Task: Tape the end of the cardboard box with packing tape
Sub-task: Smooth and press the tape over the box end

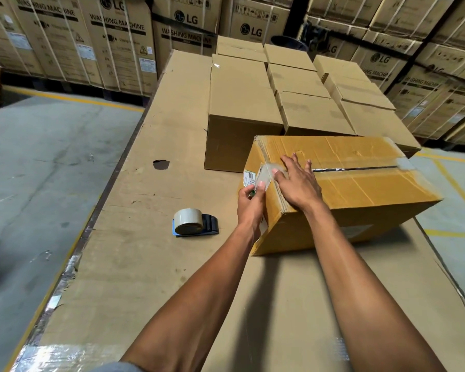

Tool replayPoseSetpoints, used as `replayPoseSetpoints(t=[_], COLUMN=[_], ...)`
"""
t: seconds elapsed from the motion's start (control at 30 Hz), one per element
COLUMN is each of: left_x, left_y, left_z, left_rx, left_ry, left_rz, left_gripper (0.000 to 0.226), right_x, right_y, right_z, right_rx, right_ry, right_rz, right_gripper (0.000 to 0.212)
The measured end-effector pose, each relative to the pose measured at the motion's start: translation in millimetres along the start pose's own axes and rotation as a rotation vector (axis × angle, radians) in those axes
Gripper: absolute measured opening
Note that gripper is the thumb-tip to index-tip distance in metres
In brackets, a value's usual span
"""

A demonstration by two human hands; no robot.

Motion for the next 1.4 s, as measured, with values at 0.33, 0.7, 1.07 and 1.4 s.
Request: replayPoseSetpoints(t=[0.33, 0.7, 1.07, 1.4], left_x=[12.4, 23.9, 24.2, 23.3], left_y=[-0.9, 29.7, 3.8, 9.0], left_z=[-12.7, 17.7, -11.9, -25.4], left_rx=[-0.365, -0.723, -0.721, -0.725], left_ry=[-0.456, -0.562, -0.691, -0.769], left_rz=[-0.079, -0.085, -0.077, 0.030], left_gripper=[0.047, 0.065, 0.072, 0.065], right_x=[18.6, 25.4, 27.6, 34.5], right_y=[8.1, 4.1, 4.4, 9.1], right_z=[3.1, 3.4, 14.5, 15.7], right_rx=[-0.132, -0.056, 0.017, -0.022], right_ry=[0.247, 0.260, 0.372, 0.481], right_rz=[-0.249, -0.479, -0.451, -0.451], right_gripper=[0.048, 0.036, 0.037, 0.037])
Point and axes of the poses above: each hand's wrist, its own x-axis away from the middle knuckle, its own y-axis out of the back of the hand, z = x × y, the point moved 3 cm from there along -x, towards the middle knuckle, and after that the axes turned 1 degree about -y, right-handed, at the moved point
